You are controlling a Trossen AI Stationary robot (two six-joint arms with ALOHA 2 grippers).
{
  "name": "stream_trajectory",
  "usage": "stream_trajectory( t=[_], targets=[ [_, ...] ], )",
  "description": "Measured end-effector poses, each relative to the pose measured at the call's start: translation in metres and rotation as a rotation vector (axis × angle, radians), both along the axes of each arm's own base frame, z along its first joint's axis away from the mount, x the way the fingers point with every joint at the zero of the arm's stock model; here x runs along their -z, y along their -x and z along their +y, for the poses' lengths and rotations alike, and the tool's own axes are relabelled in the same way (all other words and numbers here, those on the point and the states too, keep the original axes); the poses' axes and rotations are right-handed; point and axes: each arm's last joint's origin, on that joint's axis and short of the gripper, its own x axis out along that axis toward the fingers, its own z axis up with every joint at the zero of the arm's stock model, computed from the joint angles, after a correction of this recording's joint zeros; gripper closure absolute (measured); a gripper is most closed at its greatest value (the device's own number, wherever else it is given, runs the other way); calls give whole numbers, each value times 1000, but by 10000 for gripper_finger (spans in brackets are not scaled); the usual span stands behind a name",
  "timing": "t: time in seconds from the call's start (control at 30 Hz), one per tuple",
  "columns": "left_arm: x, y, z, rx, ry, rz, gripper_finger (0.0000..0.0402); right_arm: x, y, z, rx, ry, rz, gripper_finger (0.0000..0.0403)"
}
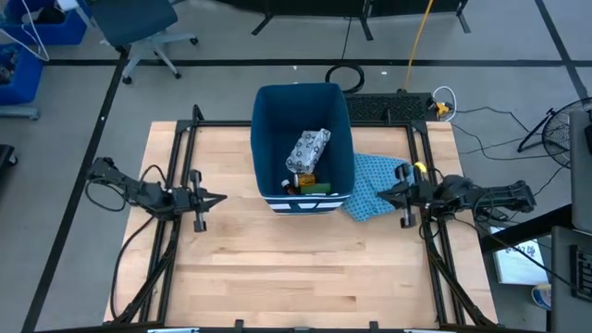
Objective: Pick & place medical supplies in basket/bin
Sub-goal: Return to Home Position
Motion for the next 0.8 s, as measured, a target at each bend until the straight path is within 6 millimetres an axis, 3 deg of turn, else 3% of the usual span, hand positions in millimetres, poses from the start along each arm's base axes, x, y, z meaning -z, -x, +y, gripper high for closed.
stream_trajectory(
  t=[0.07, 0.33, 0.8],
  targets=[
    [3, 0, 0, 3, 0, 24, 401, -3, 1, 0, 4, 2, -39, 403],
    [4, -1, 0, 4, 8, 40, 401, 11, -2, -3, 100, -22, 114, 403],
    [7, -3, -1, -5, 22, 76, 401, 10, -2, -5, 186, 2, 106, 403]
  ],
)
